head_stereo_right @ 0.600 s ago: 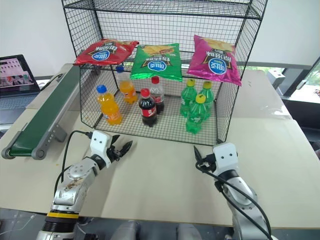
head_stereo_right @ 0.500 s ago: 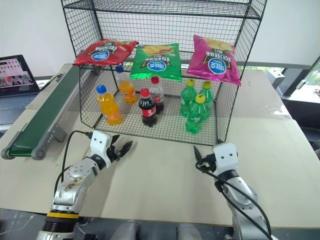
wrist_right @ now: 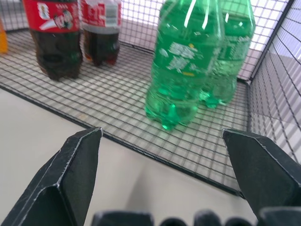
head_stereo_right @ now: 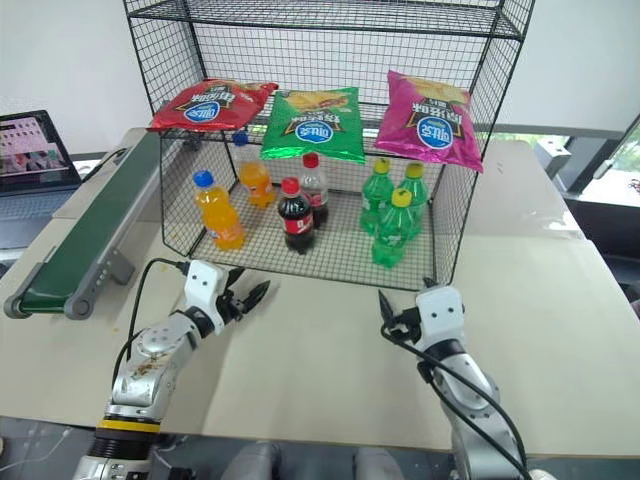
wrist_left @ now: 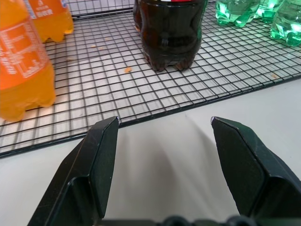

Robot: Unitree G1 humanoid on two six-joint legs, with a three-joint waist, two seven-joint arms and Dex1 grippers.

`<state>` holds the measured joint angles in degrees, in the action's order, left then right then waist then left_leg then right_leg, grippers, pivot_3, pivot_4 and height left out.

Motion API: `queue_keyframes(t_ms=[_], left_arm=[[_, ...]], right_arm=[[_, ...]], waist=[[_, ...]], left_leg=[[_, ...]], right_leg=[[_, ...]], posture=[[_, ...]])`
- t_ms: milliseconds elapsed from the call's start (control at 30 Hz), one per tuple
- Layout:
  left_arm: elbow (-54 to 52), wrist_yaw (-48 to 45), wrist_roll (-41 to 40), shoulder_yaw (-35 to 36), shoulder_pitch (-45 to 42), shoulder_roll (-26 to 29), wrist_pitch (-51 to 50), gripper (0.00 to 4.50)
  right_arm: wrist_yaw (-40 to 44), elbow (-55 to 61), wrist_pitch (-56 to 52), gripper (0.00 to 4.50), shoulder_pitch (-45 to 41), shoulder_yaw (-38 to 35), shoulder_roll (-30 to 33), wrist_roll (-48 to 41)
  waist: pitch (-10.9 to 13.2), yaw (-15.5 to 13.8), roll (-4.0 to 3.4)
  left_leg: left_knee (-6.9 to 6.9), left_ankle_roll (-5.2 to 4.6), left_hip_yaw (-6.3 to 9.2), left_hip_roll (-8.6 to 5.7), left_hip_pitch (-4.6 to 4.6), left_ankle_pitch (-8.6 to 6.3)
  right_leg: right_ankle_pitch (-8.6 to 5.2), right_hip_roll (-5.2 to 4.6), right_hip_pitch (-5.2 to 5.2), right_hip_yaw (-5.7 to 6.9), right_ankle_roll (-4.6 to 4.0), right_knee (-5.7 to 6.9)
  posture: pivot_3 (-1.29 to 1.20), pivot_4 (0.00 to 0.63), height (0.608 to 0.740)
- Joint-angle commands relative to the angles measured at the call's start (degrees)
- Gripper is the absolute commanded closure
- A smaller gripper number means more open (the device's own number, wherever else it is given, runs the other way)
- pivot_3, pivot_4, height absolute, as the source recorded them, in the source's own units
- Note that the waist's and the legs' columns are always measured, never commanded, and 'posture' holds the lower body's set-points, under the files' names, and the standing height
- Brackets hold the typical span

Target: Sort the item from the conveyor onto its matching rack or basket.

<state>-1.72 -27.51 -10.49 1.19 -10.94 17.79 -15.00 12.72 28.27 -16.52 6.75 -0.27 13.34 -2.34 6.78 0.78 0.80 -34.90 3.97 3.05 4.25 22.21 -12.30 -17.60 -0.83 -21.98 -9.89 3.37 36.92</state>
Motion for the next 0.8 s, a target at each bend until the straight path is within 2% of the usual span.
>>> queue_keyframes(t_ms=[33,800], left_arm=[[-2.4,0.0,-0.6,0.5,-1.3,0.2,0.8,1.17],[-4.0,0.2,-1.8,1.3,-0.4,0.6,-0.1,1.17]], right_arm=[[-0.1,0.5,1.9,0.0,-1.1,-0.8,0.2,-0.1],[-0.2,-0.1,1.6,0.0,-1.7,-0.5,0.0,0.0]], waist=[[0.0,0.1,0.0],[0.0,0.1,0.0]], left_leg=[[0.01,0.0,0.0,0.0,0.0,0.0],[0.04,-0.02,0.0,0.0,0.0,-0.01]], right_leg=[[0.0,0.0,0.0,0.0,0.0,0.01],[0.0,0.0,-0.01,0.0,0.0,0.01]], posture=[[0.0,0.15,0.74],[0.0,0.15,0.74]])
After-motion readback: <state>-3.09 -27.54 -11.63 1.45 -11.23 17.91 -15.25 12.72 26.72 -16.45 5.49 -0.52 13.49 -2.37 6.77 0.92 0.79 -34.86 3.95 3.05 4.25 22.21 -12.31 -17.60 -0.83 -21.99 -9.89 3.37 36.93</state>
